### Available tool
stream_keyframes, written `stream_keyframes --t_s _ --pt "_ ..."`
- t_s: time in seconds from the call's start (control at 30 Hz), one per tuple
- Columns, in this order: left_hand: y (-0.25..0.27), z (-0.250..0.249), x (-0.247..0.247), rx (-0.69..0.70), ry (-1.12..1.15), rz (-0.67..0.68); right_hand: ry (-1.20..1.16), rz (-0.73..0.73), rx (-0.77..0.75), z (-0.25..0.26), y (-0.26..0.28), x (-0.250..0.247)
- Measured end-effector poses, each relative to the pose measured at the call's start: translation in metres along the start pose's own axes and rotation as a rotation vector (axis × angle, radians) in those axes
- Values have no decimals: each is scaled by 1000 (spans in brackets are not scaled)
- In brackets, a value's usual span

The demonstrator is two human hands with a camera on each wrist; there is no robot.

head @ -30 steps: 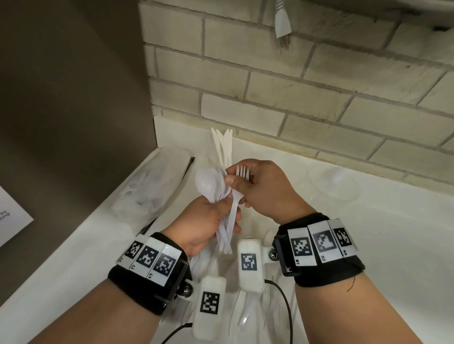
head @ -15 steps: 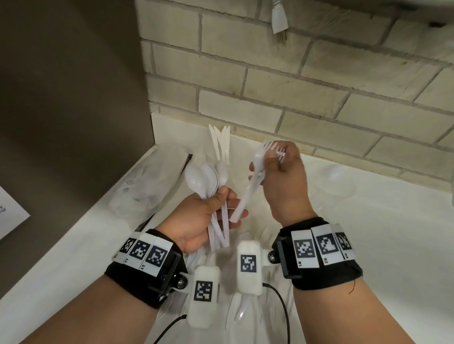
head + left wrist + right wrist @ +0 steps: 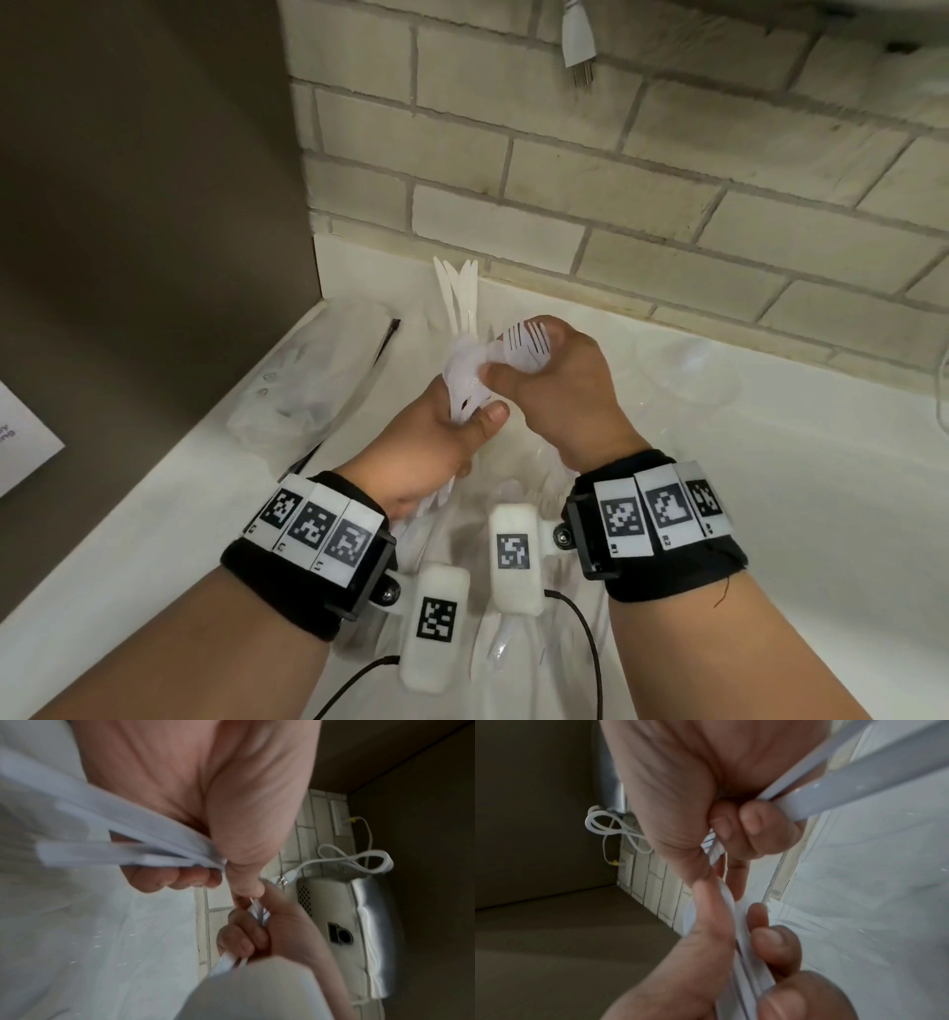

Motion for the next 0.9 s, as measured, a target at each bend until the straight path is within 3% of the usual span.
stream_keyframes --t_s 0.27,0.37,0.47,0.6,0.73,0.9 --pt "5 1 -1 -94 276 64 -10 107 -36 -4 -5 0" --pt "5 1 -3 -130 344 17 -88 -39 -20 5 -17 -19" --pt "4 4 -6 -146 328 -40 -233 -182 -141 30 -34 -50" --pt "4 8 0 -167 353 14 -359 -272 -262 35 -60 -68" --pt "3 6 6 -140 297 66 -415 -279 -183 1 -81 -60" --pt "3 7 10 -148 263 80 -492 -217 49 -37 -91 -50"
Point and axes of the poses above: each hand's wrist, its own y-axis away from the middle knuckle, its own x-axis out of the palm, z = x × y, the point moved 4 cm from there along -y, towards the middle knuckle, and after that the axes turned 4 degrees about x, right-handed, at the moved point
